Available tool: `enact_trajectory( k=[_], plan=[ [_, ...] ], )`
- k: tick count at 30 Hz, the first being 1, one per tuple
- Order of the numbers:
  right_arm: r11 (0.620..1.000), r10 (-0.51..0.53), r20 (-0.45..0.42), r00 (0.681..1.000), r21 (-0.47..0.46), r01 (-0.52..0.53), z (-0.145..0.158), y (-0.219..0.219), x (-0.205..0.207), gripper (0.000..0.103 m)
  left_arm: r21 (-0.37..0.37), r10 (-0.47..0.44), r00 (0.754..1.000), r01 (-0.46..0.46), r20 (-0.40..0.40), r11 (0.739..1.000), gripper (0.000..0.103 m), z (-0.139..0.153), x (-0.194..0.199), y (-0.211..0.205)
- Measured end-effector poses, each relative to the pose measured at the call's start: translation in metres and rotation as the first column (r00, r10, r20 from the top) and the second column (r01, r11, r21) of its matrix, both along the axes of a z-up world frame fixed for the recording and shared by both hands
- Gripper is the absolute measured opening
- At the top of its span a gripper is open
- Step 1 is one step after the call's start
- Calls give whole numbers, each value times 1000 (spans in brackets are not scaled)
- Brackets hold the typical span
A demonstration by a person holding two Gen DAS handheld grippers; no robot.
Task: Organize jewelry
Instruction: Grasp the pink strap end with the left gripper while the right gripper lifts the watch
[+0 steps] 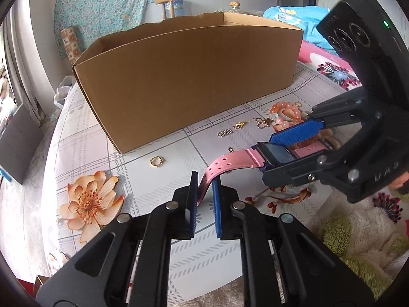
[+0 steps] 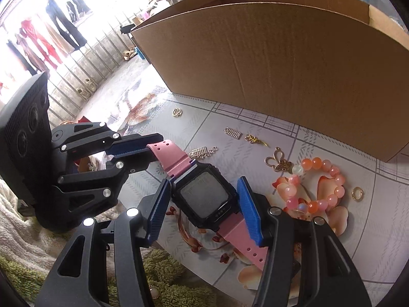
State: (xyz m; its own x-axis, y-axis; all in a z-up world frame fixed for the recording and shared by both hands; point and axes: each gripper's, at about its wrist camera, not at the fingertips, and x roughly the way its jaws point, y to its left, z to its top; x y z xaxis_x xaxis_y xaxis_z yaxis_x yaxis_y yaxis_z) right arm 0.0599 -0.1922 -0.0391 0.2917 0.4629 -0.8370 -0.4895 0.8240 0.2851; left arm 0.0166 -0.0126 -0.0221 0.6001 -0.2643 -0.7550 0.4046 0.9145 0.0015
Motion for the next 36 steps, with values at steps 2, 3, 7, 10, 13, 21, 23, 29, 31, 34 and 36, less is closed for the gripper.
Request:
enact_trajectory(
  k=[2,3,7,10,13,21,23,29,31,34,36],
  plan=[
    [999,7,16,1000,-35,-7,0,2,-4,53,-43,14,999,-15,-36,999,9,-1,4,4],
    [999,9,27,1000,-47,-8,-1,2,-7,53,-61,18,999,-21,-48,998,9,-1,5,6],
    [994,11,65,998,-105,-4,1,4,-18,53,-78,31,998,-35,-55,996,8,0,6,8],
    [991,4,84,996,-134,7,2,3,-25,53,-85,36,997,-41,-62,996,8,0,7,7],
    [985,12,109,994,-174,8,1,4,-29,51,-98,40,997,-47,-70,994,8,1,9,9],
    [969,37,153,987,-246,2,4,18,-41,42,-214,36,997,-49,-64,976,4,24,8,22],
    [973,19,155,988,-232,17,4,21,-39,37,-233,29,998,-41,-52,972,4,31,7,23],
    [974,-13,176,984,-220,52,5,16,-37,30,-221,35,999,-43,-36,974,4,34,5,20],
    [975,-19,183,983,-213,58,4,17,-40,23,-217,49,998,-57,-42,975,4,33,6,21],
    [977,-28,195,980,-203,68,5,19,-46,12,-218,62,997,-71,-47,973,4,34,7,26],
    [980,-51,202,978,-177,88,10,12,-50,6,-219,67,997,-75,-41,973,4,36,7,27]
  ],
)
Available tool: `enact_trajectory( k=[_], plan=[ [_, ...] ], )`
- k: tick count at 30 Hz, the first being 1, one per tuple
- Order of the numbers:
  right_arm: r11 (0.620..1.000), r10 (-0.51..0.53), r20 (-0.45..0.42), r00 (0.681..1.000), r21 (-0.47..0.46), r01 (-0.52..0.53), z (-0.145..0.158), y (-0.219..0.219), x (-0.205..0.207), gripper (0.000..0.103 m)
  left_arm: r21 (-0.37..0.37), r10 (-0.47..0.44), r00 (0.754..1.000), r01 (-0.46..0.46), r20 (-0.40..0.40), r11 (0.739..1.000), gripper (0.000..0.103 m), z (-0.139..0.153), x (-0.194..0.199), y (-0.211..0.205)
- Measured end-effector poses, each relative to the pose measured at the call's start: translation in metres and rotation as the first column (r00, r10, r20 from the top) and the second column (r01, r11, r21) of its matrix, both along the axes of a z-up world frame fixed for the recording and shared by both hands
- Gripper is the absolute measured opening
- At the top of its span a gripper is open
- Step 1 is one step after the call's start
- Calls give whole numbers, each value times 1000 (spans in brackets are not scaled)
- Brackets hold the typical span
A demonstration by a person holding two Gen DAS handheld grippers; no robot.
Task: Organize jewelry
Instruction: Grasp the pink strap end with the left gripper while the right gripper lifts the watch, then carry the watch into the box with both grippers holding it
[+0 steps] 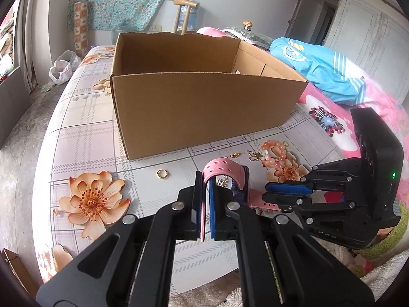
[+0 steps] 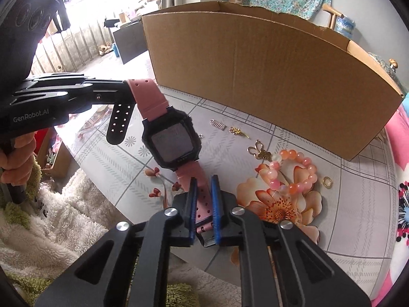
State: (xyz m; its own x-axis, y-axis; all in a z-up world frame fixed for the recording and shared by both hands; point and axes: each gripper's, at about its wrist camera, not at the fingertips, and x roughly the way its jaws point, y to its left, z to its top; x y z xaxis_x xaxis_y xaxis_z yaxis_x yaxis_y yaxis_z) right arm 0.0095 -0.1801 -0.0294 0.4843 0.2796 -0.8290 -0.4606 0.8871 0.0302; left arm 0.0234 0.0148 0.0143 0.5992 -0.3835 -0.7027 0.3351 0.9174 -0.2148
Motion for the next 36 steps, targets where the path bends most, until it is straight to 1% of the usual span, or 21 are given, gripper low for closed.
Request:
enact_trajectory(
  k=[2,4,7,9,11,12,13,15,17,19,23,24,25,26,28,31,32,33,34,36],
  plan=[
    [999,-8,-20,1000,46,8,2,-5,0,4,-1,-1,1000,1,10,1000,4,3,-1,0],
    [998,-7,-27,1000,61,9,1,-7,-1,4,14,-6,1000,6,13,1000,4,3,-2,-2],
    [996,-1,-8,1000,90,1,6,-6,-3,6,25,-2,1000,2,-2,1000,4,1,-2,-5],
    [994,32,13,999,103,-33,10,-1,-8,7,16,-1,1000,1,-5,1000,4,3,-2,-5],
    [993,66,32,997,92,-69,12,9,-14,21,13,-1,1000,1,-2,1000,4,5,-3,-5],
    [993,82,38,996,84,-85,12,12,-16,36,13,-1,1000,1,2,1000,4,7,-4,-6],
    [993,91,53,994,73,-95,11,18,-18,43,15,-2,1000,2,6,1000,4,9,-4,-7],
    [991,114,69,991,57,-118,10,29,-23,44,14,-6,1000,6,9,1000,4,12,-5,-9],
    [992,114,85,990,41,-118,7,37,-24,44,11,-10,1000,10,12,1000,4,16,-7,-10],
    [993,103,97,990,54,-109,4,42,-20,44,-4,-17,1000,17,13,1000,4,20,-10,-11],
    [996,61,137,989,62,-70,-1,51,-15,44,-40,-22,1000,22,22,999,4,30,-15,-11],
    [997,50,145,988,57,-59,-3,51,-15,40,-48,-20,999,21,25,999,4,33,-17,-10],
    [997,42,151,988,56,-51,-3,50,-15,29,-59,-19,999,21,30,998,4,36,-18,-8],
    [998,31,156,987,56,-41,-3,48,-16,24,-72,-18,999,20,37,997,4,40,-19,-6],
    [997,12,168,986,74,-25,0,41,-19,22,-78,-10,999,14,47,997,4,46,-20,-4],
    [994,-12,202,979,107,-10,12,29,-24,19,-68,12,998,-7,62,998,4,51,-18,-1],
    [993,-18,214,977,116,-7,17,25,-26,17,-65,20,998,-16,65,998,4,52,-16,2],
    [992,-25,227,974,125,-3,22,23,-29,10,-65,28,998,-23,64,998,4,53,-15,4],
    [991,-33,235,971,135,1,27,19,-31,6,-70,32,998,-28,63,997,4,54,-13,5],
    [986,-52,243,969,168,10,41,10,-32,6,-89,34,997,-28,66,996,4,59,-10,10]
  ],
)
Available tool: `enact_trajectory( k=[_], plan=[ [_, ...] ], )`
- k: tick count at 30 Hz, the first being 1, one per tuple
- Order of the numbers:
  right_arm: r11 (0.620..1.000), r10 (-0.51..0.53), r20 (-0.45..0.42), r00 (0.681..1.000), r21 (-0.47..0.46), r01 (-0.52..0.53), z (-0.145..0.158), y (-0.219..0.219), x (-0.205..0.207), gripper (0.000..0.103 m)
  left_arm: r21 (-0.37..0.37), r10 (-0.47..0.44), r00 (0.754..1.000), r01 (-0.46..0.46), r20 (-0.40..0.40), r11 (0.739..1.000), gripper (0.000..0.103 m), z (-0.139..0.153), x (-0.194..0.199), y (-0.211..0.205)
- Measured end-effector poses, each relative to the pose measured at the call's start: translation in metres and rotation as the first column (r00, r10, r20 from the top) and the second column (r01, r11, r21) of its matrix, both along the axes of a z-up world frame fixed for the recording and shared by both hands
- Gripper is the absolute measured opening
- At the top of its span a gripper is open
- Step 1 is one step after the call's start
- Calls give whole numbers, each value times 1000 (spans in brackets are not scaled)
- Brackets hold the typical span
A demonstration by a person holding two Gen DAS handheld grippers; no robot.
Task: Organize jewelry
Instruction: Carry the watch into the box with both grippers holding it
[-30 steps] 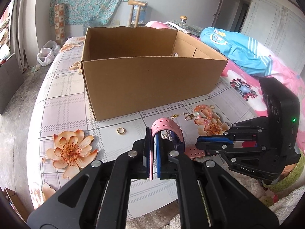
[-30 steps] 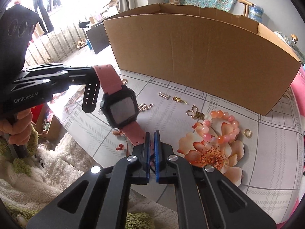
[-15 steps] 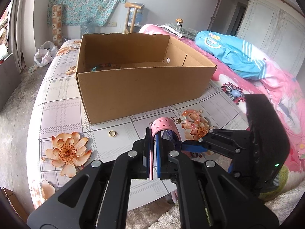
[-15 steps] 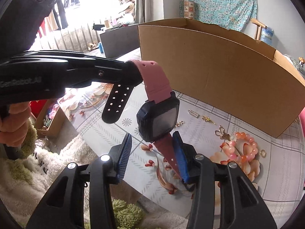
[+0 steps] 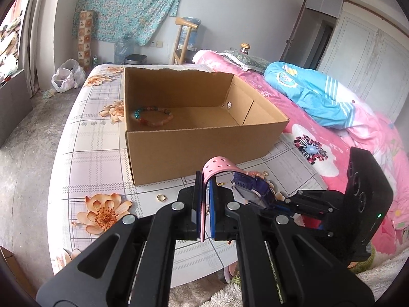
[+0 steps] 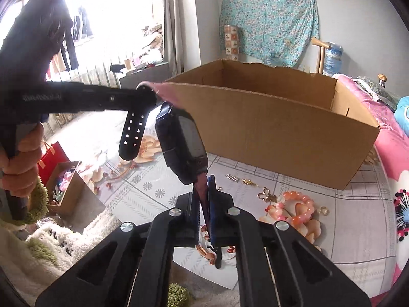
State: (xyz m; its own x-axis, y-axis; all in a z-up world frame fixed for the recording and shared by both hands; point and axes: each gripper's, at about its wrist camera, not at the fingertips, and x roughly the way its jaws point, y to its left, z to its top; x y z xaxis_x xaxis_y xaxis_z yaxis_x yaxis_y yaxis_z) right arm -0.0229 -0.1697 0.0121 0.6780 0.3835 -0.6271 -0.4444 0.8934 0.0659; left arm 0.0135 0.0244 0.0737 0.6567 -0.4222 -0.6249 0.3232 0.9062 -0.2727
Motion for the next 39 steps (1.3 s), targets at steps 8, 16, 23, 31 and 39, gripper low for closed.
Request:
enact_trajectory(
  k=[8,16,23,31,39],
  plan=[
    [994,-16,38,999,107,12,65,-32,23,6,-5,-94,990,95,110,995,4,50,27,-10],
    [998,-1,-226,974,56,15,81,-52,148,6,12,-183,978,185,-99,983,2,49,145,-32],
    [992,-61,-529,846,-130,-9,28,-55,256,5,-47,-191,869,191,-456,980,2,-21,242,-42],
    [949,-151,-593,791,-311,-52,-13,-45,324,8,-45,-125,730,128,-672,991,2,-84,294,-47],
    [919,-183,-459,869,-395,-15,-7,-34,342,38,-39,-59,709,44,-703,998,10,-107,310,-38]
  ],
)
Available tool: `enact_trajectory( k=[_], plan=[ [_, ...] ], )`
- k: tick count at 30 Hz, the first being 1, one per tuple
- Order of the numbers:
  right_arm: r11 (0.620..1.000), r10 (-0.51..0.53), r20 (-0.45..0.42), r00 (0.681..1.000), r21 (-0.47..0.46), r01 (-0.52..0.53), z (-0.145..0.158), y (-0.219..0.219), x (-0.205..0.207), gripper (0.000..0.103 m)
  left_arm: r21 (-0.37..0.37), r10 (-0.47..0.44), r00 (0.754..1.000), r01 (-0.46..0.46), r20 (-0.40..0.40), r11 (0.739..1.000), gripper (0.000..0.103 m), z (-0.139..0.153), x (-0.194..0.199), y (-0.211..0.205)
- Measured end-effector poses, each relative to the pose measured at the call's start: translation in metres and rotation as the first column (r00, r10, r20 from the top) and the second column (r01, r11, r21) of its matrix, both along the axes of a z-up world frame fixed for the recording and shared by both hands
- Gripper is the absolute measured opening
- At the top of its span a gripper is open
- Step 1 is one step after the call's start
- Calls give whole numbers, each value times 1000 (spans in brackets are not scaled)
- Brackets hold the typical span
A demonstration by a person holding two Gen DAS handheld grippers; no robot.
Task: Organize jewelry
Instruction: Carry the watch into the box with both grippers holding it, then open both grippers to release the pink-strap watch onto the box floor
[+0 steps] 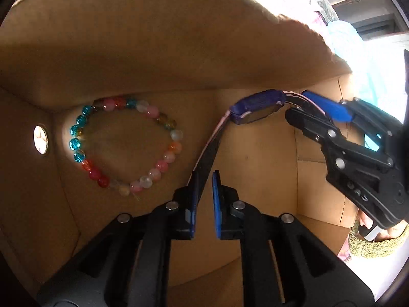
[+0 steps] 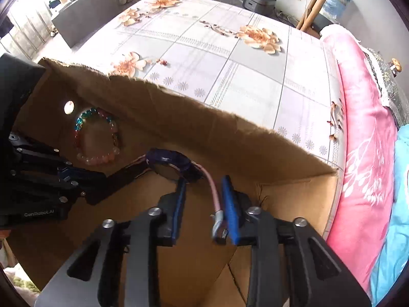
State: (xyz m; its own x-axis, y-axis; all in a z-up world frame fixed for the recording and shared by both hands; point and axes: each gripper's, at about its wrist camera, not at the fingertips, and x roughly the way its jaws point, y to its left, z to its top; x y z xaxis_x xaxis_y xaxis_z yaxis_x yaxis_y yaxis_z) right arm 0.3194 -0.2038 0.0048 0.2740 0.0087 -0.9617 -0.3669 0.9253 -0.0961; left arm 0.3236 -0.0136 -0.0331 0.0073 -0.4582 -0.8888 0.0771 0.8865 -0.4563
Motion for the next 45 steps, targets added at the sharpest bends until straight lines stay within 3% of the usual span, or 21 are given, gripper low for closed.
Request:
enact_trajectory(
  k=[8,11,16,19,23,26,28,31,33,36,38,41,45],
  plan=[
    [1000,-7,48,999,18,6,20,-5,-1,38,49,-15,1000,14,27,999,10,2,-12,-1],
    [999,-43,76,996,18,41,27,-14,4,25,92,-21,999,18,30,996,10,1,-14,-5],
    [994,-92,95,991,68,86,39,-27,5,21,161,-59,997,51,45,986,10,6,-12,-15],
    [991,-103,100,990,91,94,47,-29,1,21,209,-123,991,109,58,972,6,12,-14,-28],
    [990,-96,115,989,114,83,55,-31,-5,21,138,-229,973,227,-3,964,2,24,-30,-36],
    [987,-93,117,989,144,76,59,-31,-9,21,150,-283,959,283,-20,947,2,30,-42,-35],
    [985,-96,117,988,157,77,59,-33,-10,21,236,-304,953,294,2,926,2,34,-47,-33],
    [981,-104,120,987,176,82,57,-34,-12,21,266,-279,956,247,87,932,17,47,-48,-27],
    [978,-112,126,986,189,87,57,-36,-14,21,278,-243,961,199,133,940,18,57,-44,-23],
    [972,-128,134,983,213,98,60,-42,-18,21,224,-209,962,168,173,960,19,69,-39,-24],
    [963,-139,139,980,251,101,64,-48,-23,22,198,-214,960,178,178,964,28,72,-38,-32],
    [950,-151,165,975,298,97,74,-55,-34,22,241,-270,941,219,203,945,37,70,-38,-58],
    [926,-161,199,967,370,79,87,-60,-55,22,286,-364,920,313,144,906,37,36,-27,-80]
  ],
)
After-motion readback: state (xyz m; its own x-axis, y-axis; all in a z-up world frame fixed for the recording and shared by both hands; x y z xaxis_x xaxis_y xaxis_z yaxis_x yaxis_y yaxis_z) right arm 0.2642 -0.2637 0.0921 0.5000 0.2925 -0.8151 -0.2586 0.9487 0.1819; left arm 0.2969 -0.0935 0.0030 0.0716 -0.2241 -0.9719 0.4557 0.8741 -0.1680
